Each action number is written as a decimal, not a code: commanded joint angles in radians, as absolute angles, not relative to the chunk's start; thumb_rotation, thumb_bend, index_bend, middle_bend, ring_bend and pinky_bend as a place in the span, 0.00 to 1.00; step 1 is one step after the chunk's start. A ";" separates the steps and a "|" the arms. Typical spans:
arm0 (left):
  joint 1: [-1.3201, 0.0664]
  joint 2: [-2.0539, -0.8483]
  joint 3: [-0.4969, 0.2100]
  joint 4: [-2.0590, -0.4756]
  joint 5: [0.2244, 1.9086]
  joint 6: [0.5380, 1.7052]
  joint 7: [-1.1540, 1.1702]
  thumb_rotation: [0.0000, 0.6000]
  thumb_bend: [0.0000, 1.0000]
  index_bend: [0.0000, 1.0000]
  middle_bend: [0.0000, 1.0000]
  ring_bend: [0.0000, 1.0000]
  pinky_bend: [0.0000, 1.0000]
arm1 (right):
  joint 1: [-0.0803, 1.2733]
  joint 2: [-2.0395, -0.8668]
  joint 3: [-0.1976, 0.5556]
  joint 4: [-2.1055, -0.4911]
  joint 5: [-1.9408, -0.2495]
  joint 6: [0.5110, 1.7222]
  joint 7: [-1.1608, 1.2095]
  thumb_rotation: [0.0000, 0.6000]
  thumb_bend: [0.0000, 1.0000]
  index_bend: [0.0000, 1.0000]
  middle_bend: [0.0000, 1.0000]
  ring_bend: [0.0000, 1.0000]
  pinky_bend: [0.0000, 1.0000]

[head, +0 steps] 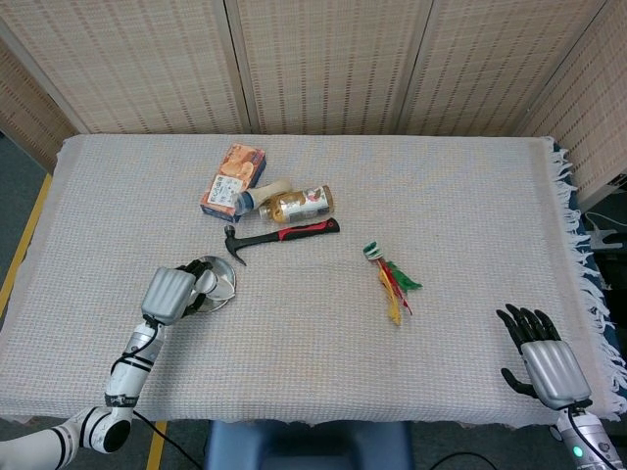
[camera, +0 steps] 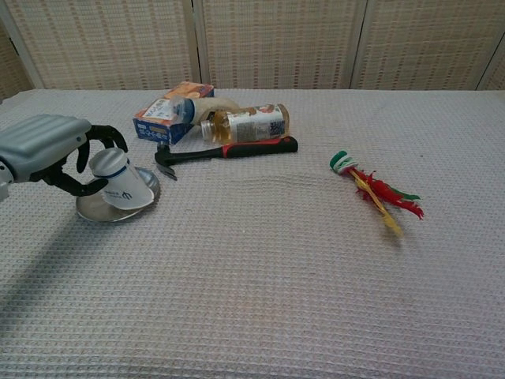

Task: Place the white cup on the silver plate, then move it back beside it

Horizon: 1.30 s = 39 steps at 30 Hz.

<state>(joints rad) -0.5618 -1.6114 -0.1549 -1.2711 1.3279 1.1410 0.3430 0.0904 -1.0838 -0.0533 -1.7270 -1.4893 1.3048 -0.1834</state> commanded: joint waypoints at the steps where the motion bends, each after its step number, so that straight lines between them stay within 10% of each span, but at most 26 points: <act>1: -0.571 -1.636 -0.148 -1.236 1.316 1.127 0.365 1.00 0.43 0.52 0.66 0.55 0.80 | 0.090 -1.083 -0.054 -1.727 -1.490 1.307 -0.181 1.00 0.21 0.00 0.00 0.00 0.00; 21: -0.558 -1.660 -0.162 -1.130 1.279 1.192 0.517 1.00 0.44 0.53 0.68 0.56 0.81 | 0.093 -1.086 -0.055 -1.726 -1.484 1.296 -0.188 1.00 0.21 0.00 0.00 0.00 0.00; 39: -0.563 -1.540 -0.168 -1.356 1.221 1.046 0.334 1.00 0.44 0.54 0.69 0.57 0.81 | 0.090 -1.084 -0.059 -1.728 -1.495 1.305 -0.186 1.00 0.21 0.00 0.00 0.00 0.00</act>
<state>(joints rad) -0.5607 -1.5425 -0.1661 -1.3552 1.2245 1.0524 0.3403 0.0899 -1.0845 -0.0591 -1.7279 -1.4952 1.3050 -0.1858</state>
